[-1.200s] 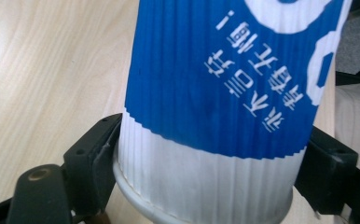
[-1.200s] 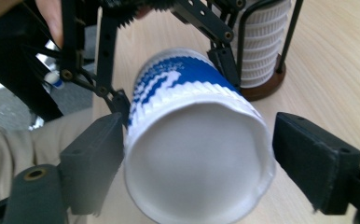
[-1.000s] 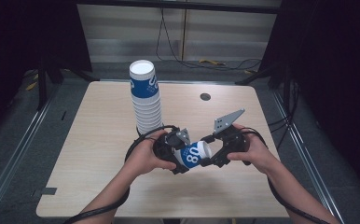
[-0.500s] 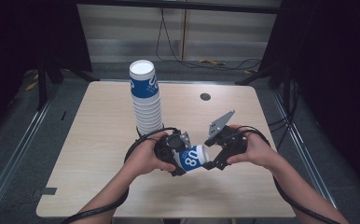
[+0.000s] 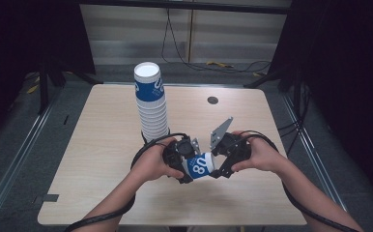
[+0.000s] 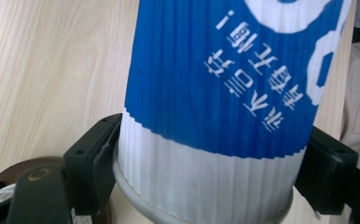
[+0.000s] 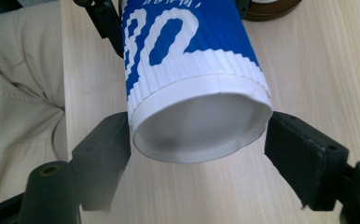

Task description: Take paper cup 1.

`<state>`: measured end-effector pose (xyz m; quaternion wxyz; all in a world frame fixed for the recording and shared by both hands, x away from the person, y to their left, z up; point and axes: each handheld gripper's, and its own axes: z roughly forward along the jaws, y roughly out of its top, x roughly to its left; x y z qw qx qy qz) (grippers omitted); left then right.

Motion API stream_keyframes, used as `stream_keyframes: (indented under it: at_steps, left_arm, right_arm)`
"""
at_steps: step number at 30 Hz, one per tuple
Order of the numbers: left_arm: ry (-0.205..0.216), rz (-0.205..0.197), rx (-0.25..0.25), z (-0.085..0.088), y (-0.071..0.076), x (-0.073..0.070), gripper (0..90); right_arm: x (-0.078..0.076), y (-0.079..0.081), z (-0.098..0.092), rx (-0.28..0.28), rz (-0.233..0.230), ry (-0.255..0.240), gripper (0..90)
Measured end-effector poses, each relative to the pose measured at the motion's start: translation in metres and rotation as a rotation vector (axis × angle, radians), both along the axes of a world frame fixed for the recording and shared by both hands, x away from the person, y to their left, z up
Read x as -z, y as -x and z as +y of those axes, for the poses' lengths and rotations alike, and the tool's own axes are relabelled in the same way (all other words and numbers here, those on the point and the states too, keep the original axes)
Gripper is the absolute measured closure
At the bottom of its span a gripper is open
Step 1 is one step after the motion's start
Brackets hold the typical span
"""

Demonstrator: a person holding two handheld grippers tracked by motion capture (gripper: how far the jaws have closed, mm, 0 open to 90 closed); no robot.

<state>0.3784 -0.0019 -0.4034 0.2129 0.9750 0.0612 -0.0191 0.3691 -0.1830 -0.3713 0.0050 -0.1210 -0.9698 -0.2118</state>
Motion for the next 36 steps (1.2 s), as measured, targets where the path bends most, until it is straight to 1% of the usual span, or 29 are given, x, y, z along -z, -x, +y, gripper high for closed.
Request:
stream_keyframes:
  at_steps: [3,5,7,9,11,12,16,18,20,22,23,25,27,29,30,33,34,35,36]
  left_arm:
    - [-0.002,-0.005,0.004,-0.0008,0.0002,0.0007,19.2]
    - [-0.004,-0.003,0.006,-0.0012,0.0003,0.0011,19.2]
    - [-0.009,0.000,0.007,-0.0017,0.0008,0.0015,19.2]
    - [-0.009,-0.003,0.010,-0.0023,0.0010,0.0020,19.2]
    - [-0.015,0.002,0.010,-0.0026,0.0012,0.0020,19.2]
    - [-0.012,-0.002,0.009,-0.0026,0.0012,0.0022,19.2]
    - [-0.012,-0.001,0.009,-0.0031,0.0010,0.0022,19.2]
    - [-0.014,0.005,0.014,-0.0038,0.0012,0.0022,19.2]
    - [-0.016,0.001,0.016,-0.0046,0.0015,0.0020,19.2]
    - [-0.011,0.003,0.016,-0.0054,0.0018,0.0023,19.2]
    - [-0.017,0.003,0.021,-0.0059,0.0019,0.0021,19.2]
    - [-0.027,-0.004,0.030,-0.0066,0.0018,0.0021,19.2]
    - [-0.029,-0.006,0.027,-0.0069,0.0023,0.0029,19.2]
    - [-0.025,0.006,0.027,-0.0065,0.0027,0.0032,19.2]
    - [-0.022,0.001,0.028,-0.0062,0.0026,0.0032,19.2]
    - [-0.011,-0.008,0.042,-0.0049,0.0019,0.0031,19.1]
    - [0.003,-0.028,0.045,-0.0045,0.0011,0.0038,18.7]
    - [0.009,-0.028,0.047,-0.0035,0.0010,0.0037,18.1]
    - [0.029,-0.030,0.047,-0.0026,0.0007,0.0046,17.2]
  right_arm:
    - [0.0007,-0.0006,0.0017,-0.019,0.001,0.001,23.4]
    - [0.0016,-0.0001,0.0024,-0.021,0.011,0.006,25.1]
    - [0.0023,0.0006,0.0033,-0.034,0.006,0.016,27.4]
    - [0.0028,0.0017,0.0042,-0.037,0.007,0.028,27.7]
    - [0.0030,0.0017,0.0047,-0.040,0.008,0.031,27.8]
    - [0.0030,0.0015,0.0048,-0.043,0.002,0.033,27.8]
    - [0.0017,0.0017,0.0048,-0.041,0.001,0.022,27.7]
    - [0.0013,0.0011,0.0049,-0.053,-0.013,0.013,27.5]
    - [0.0008,0.0015,0.0053,-0.049,-0.009,0.007,26.9]
    - [0.0008,0.0020,0.0060,-0.050,-0.005,0.008,27.0]
    - [0.0013,0.0021,0.0066,-0.054,-0.010,0.008,27.1]
    - [0.0021,0.0027,0.0074,-0.058,-0.004,0.012,27.8]
    - [0.0034,0.0028,0.0078,-0.061,-0.002,0.015,28.1]
    - [0.0049,0.0027,0.0070,-0.064,-0.005,0.013,28.6]
    - [0.0058,0.0028,0.0064,-0.063,0.002,0.011,28.7]
    - [0.0075,0.0032,0.0036,-0.062,-0.003,-0.002,29.1]
    - [0.0078,0.0035,0.0027,-0.064,-0.010,-0.010,29.2]
    - [0.0082,0.0036,0.0020,-0.059,-0.021,-0.017,29.3]
    - [0.0084,0.0036,0.0014,-0.057,-0.029,-0.016,29.2]
